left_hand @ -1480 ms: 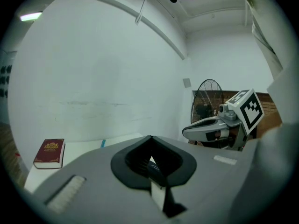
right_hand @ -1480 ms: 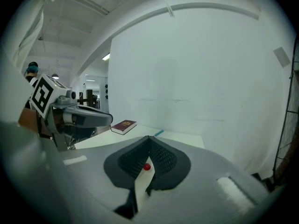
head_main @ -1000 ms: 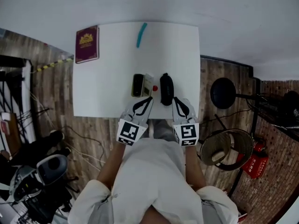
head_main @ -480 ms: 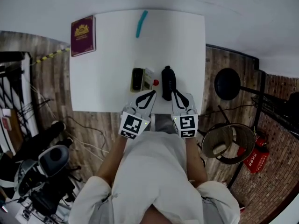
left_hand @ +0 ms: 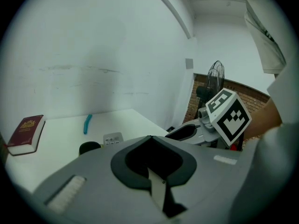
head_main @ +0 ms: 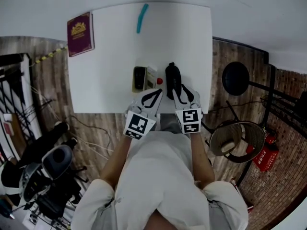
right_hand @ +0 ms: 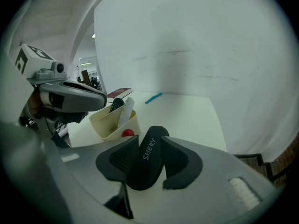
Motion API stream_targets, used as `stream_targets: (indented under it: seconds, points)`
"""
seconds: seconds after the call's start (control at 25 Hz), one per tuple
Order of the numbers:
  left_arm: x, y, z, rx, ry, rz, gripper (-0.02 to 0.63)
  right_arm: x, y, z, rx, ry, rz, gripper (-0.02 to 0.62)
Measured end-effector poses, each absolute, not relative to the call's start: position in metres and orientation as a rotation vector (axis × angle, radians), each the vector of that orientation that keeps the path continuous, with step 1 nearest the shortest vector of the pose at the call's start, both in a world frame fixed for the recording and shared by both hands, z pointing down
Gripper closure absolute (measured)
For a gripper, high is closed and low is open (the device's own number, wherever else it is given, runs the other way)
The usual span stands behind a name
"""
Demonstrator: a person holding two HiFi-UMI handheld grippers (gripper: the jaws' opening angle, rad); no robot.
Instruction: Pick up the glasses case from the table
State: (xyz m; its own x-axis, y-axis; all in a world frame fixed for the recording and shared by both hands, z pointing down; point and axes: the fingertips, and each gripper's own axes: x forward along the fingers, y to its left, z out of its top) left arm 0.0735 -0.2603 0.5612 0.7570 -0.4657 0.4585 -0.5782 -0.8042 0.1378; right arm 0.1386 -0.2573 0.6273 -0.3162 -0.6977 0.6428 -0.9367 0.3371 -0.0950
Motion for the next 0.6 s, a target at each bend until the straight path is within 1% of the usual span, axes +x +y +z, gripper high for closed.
stream_targets:
  seconds: [0.4, 0.6]
  points:
    - [0.082, -0.255, 0.566, 2.661, -0.802, 0.612, 0.588, 0.138, -0.257, 0.654, 1.389, -2.044, 0.746, 0.335]
    - [0.08, -0.258, 0.571, 2.65, -0.801, 0.619, 0.588, 0.136, -0.262, 0.67, 1.373, -2.018, 0.794, 0.296]
